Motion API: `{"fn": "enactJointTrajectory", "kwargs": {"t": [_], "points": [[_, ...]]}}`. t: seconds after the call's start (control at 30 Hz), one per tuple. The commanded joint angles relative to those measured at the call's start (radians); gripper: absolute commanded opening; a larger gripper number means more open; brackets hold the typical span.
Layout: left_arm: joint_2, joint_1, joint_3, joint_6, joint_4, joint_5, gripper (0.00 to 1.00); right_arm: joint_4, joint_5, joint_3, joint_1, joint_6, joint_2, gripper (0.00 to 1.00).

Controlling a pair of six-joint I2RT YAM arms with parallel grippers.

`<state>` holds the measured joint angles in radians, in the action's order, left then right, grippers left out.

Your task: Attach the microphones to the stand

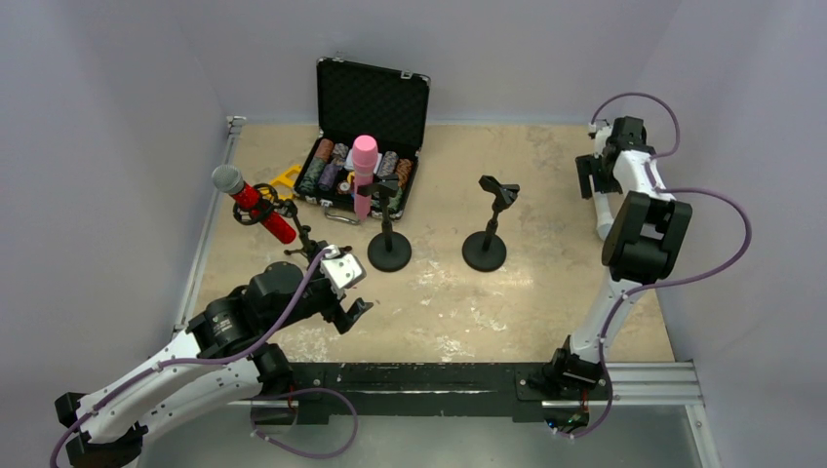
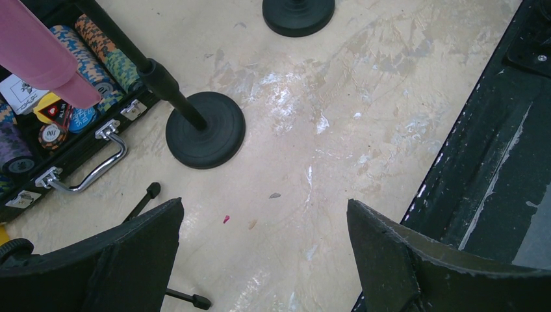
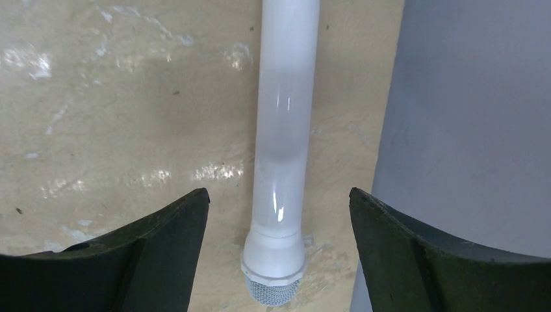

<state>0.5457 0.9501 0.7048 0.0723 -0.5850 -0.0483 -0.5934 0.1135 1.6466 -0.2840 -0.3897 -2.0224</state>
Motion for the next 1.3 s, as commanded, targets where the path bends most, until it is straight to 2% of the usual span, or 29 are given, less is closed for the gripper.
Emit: {"fn": "enactJointTrajectory", "kwargs": {"t": [0.0,0.3,0.63,0.8,0.93,1.03,1.27], "points": [[-0.003,-0.004,-0.004,0.015,0.037,-0.004,0.99,-0.086,-0.014,0.046,-0.033,-0.011,-0.021,0.81],[-0.007,-0.005,-0.002,0.015,0.037,-0.001,0.99,-0.18,-0.074,0.032,-0.064,-0.045,-0.072,0.69],[-0.01,-0.005,-0.001,0.014,0.031,-0.004,0.99,-0.244,-0.144,0.015,-0.074,-0.093,-0.113,0.64],[-0.015,-0.004,-0.002,0.015,0.031,-0.005,0.99,-0.244,-0.19,-0.014,-0.074,-0.114,-0.114,0.44],[-0.015,-0.004,-0.001,0.015,0.033,-0.003,0.99,-0.219,-0.223,-0.093,-0.074,-0.134,-0.042,0.28],[-0.015,-0.005,-0.001,0.014,0.032,0.0,0.99,-0.176,-0.239,-0.208,-0.072,-0.157,0.056,0.21],[-0.005,-0.005,0.002,0.013,0.033,0.016,0.99,-0.142,-0.283,-0.438,-0.071,-0.25,0.258,0.14]]}}
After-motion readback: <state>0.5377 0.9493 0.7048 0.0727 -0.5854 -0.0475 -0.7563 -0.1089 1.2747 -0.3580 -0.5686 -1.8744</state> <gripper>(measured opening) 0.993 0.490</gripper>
